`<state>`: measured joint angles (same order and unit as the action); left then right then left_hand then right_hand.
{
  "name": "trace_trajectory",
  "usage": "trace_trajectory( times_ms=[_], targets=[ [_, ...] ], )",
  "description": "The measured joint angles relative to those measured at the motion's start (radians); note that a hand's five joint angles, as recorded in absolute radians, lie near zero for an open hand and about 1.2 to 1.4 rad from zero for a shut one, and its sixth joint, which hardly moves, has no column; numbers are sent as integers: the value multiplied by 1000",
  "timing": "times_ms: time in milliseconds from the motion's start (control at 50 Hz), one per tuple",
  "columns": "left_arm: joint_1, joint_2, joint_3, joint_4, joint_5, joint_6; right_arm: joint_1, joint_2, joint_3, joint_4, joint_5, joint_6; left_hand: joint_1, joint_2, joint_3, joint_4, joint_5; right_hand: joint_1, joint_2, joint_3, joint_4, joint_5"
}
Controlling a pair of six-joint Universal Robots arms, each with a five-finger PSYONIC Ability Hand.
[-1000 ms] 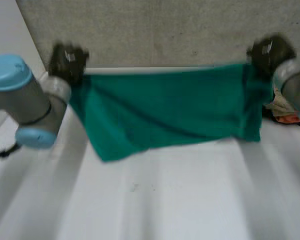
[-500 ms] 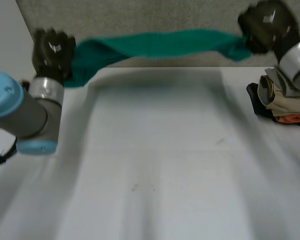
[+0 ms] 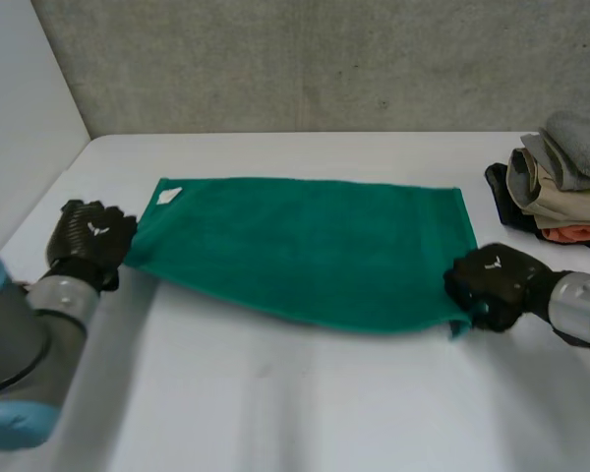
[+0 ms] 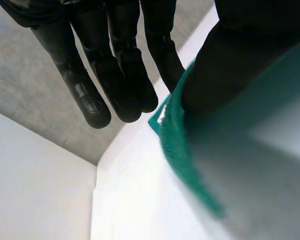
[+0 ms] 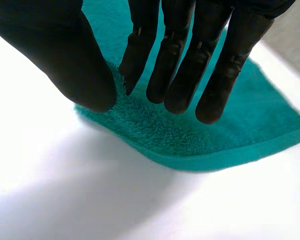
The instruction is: Fold the laundry.
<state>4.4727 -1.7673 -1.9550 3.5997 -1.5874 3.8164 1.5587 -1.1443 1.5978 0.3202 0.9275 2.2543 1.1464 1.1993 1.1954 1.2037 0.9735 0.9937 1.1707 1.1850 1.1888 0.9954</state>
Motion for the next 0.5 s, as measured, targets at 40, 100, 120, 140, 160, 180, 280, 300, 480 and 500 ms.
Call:
trace_trajectory(
  times_ms=[40, 100, 120, 140, 160, 180, 280, 300, 480, 500],
  targets=[
    [10, 73, -34, -122, 21, 44, -10, -49, 0, 146, 25, -24, 0, 0, 0, 0, 0, 0, 0, 0, 0, 0],
    [18, 133, -60, -267, 43, 92, -25, -93, 3, 285, 61, -61, 0, 0, 0, 0, 0, 0, 0, 0, 0, 0],
    [20, 143, -64, -301, 48, 103, -29, -101, 5, 312, 71, -74, 0, 0, 0, 0, 0, 0, 0, 0, 0, 0],
    [28, 174, -73, -423, 63, 139, -37, -117, 9, 368, 93, -105, 0, 0, 0, 0, 0, 0, 0, 0, 0, 0],
    [32, 187, -74, -482, 70, 156, -49, -137, 15, 436, 125, -155, 0, 0, 0, 0, 0, 0, 0, 0, 0, 0],
    [34, 196, -73, -533, 77, 170, -54, -145, 18, 462, 141, -182, 0, 0, 0, 0, 0, 0, 0, 0, 0, 0],
    [34, 204, -46, -613, 108, 204, -64, -158, 21, 450, 180, -232, 0, 0, 0, 0, 0, 0, 0, 0, 0, 0],
    [31, 198, -39, -600, 112, 204, -63, -155, 20, 428, 181, -226, 0, 0, 0, 0, 0, 0, 0, 0, 0, 0],
    [-63, -62, 158, -172, 117, 167, 48, -22, -50, 6, 213, -78, 0, 0, 0, 0, 0, 0, 0, 0, 0, 0],
    [-63, -62, 158, -172, 117, 167, 48, -22, -50, 6, 213, -78, 0, 0, 0, 0, 0, 0, 0, 0, 0, 0]
  ],
)
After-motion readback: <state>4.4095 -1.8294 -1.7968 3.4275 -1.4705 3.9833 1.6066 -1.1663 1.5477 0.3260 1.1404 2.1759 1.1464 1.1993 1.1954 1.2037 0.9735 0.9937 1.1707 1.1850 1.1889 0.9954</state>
